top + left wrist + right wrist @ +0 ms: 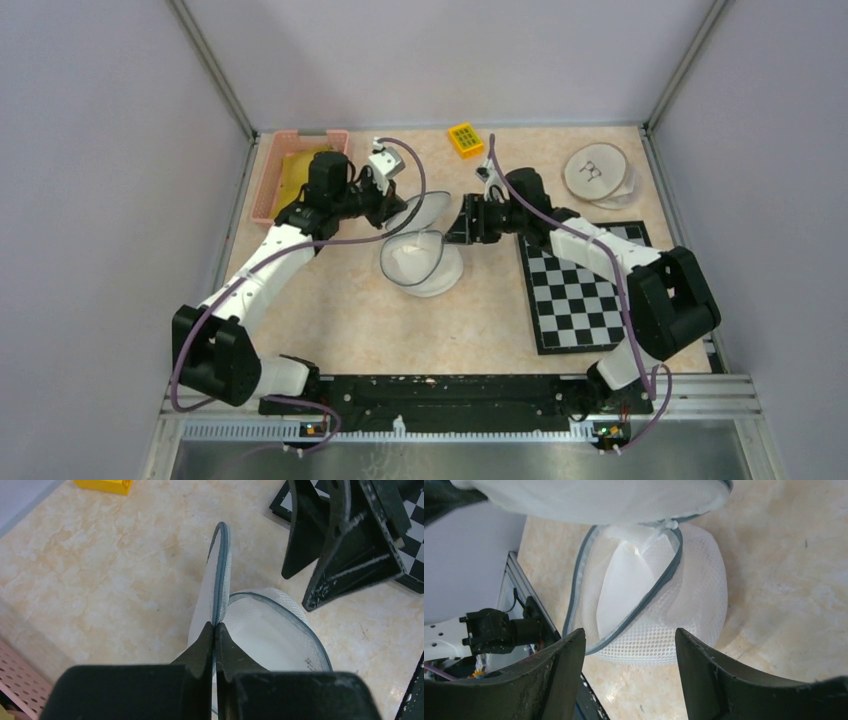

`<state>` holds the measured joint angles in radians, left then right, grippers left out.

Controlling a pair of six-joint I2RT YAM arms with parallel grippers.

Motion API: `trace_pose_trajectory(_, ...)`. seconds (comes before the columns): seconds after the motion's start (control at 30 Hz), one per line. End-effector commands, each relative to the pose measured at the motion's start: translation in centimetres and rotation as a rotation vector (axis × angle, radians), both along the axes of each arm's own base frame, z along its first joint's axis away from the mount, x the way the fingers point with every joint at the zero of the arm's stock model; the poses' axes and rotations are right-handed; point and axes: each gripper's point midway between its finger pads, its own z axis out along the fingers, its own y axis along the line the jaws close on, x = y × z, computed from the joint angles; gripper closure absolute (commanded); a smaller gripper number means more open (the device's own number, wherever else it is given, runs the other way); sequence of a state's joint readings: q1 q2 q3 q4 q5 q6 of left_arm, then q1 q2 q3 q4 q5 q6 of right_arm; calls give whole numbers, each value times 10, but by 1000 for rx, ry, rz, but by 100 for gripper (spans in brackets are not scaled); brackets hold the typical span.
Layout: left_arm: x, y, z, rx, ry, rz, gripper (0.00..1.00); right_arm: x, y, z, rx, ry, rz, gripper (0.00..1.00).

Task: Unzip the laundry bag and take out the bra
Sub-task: Open the laundry bag at the center of the board.

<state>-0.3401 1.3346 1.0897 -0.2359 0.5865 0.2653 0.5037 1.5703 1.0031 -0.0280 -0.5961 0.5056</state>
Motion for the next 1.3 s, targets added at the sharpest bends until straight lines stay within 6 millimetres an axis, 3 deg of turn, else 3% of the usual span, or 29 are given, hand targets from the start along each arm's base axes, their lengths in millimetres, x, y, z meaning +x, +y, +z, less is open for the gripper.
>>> trace_pose_trajectory(0.0, 16, 3, 15, -69, 34, 58, 100, -3, 11, 10, -72, -73, -6, 35)
trace_pose_trajectory(0.27, 29, 7, 9, -108, 86, 79, 100, 6, 21, -14, -175, -75, -31, 37)
trace_pose_trajectory(0.43, 43, 16, 10, -101, 62, 96, 100, 5, 11, -30, -252, -66, -35, 58)
trace_pose_trajectory(0.53, 59, 22, 14, -98, 36, 113, 100, -1, 3, -35, -277, -74, -20, 66)
trace_pose_trajectory(0.73, 84, 19, -2, -87, 69, 114, 100, -17, 5, -36, -225, -107, 56, 100)
trace_pose_trajectory(0.83, 92, 17, -20, -81, 117, 118, 100, -16, 5, -34, -213, -141, 62, 100)
trace_pose_trajectory(0.9, 96, 17, -29, -68, 148, 124, 89, -15, 4, -34, -215, -165, 61, 100)
trace_pose_trajectory(1.03, 95, 25, -31, -26, 171, 124, 54, -17, 5, -33, -197, -187, 75, 100)
trace_pose_trajectory(1.13, 92, 32, -2, -26, 57, 137, 42, -21, 10, -32, -158, -174, 95, 100)
trace_pose_trajectory(1.2, 76, 30, 26, -43, -59, 78, 35, -24, 14, -30, -139, -163, 111, 100)
trace_pose_trajectory(1.27, 57, 25, 42, -52, -136, 8, 30, -24, 16, -27, -126, -159, 119, 100)
